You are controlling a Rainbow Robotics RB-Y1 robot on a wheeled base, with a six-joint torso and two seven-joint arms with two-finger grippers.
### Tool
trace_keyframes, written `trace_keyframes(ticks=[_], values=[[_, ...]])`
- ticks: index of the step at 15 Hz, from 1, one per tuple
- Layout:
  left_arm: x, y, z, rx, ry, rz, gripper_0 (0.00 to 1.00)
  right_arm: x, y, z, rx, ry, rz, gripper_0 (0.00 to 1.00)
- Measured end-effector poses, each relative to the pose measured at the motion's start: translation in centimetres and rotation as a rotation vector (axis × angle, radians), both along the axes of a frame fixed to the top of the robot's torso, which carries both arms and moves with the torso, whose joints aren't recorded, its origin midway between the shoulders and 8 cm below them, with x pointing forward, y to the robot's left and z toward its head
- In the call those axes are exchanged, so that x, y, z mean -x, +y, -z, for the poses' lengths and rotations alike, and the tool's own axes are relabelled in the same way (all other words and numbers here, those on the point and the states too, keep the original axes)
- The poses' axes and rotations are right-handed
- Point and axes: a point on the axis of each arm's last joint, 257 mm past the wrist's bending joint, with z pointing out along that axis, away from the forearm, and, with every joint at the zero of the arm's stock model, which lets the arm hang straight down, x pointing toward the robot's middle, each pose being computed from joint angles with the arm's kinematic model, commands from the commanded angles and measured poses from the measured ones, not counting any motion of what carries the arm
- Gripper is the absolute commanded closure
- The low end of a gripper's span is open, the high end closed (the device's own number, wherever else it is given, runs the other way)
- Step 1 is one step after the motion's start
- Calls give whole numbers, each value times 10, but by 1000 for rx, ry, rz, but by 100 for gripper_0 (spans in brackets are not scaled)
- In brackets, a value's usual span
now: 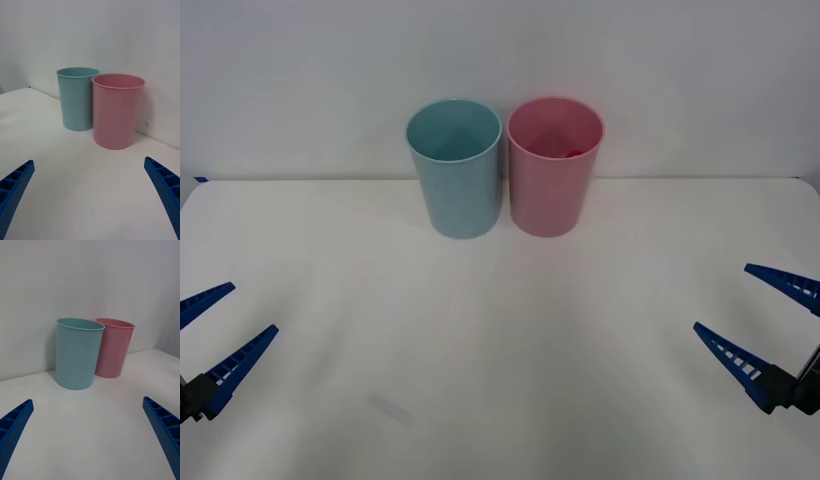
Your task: Grasp the object on the table and drop it into the matching bin: aluminum can to the light blue bin, PET bottle to the pink bin.
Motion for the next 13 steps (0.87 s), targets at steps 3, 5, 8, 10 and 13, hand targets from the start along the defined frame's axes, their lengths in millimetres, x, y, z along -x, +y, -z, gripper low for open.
trace_keyframes(ticks=[3,5,8,10,13], values=[[0,0,0,0,0,0,0,14,-13,10,-39,35,33,0],[0,0,0,0,0,0,0,23,-20,18,-54,62,55,0],[0,0,0,0,0,0,0,32,-28,24,-59,84,80,0],[0,0,0,0,0,0,0,33,-29,27,-46,87,82,0],[0,0,0,0,0,0,0,33,-29,28,-39,87,82,0]])
